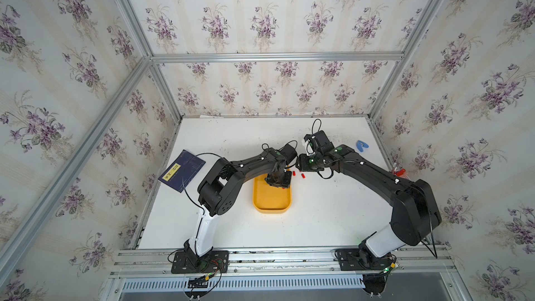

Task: Take the screw protection sleeves out of the storage box
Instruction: Adjust the screw protection sleeve in the storage box.

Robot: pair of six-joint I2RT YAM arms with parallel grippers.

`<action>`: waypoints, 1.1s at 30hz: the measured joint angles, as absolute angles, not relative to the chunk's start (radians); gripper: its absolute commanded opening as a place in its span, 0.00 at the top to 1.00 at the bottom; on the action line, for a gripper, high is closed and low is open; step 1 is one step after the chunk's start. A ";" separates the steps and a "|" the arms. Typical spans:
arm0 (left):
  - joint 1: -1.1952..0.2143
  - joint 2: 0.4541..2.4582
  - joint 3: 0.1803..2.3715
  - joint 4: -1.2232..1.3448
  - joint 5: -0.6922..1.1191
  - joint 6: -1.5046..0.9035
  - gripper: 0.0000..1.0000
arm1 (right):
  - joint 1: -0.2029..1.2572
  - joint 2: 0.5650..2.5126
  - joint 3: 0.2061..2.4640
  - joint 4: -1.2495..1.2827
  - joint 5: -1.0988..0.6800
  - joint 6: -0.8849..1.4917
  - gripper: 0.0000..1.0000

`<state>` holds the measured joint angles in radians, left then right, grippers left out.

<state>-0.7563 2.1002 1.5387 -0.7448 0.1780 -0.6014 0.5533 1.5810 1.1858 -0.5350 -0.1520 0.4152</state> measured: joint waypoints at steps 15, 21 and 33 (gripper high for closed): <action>-0.750 2.078 1.522 -0.794 0.158 -0.478 0.83 | 0.553 1.591 1.195 -0.524 -0.170 0.412 0.60; -0.744 2.009 1.502 -0.849 0.117 -0.325 0.81 | 0.554 1.589 1.195 -0.524 -0.170 0.411 0.60; -0.733 2.003 1.498 -0.891 0.073 0.016 0.79 | 0.556 1.585 1.204 -0.529 -0.173 0.396 0.60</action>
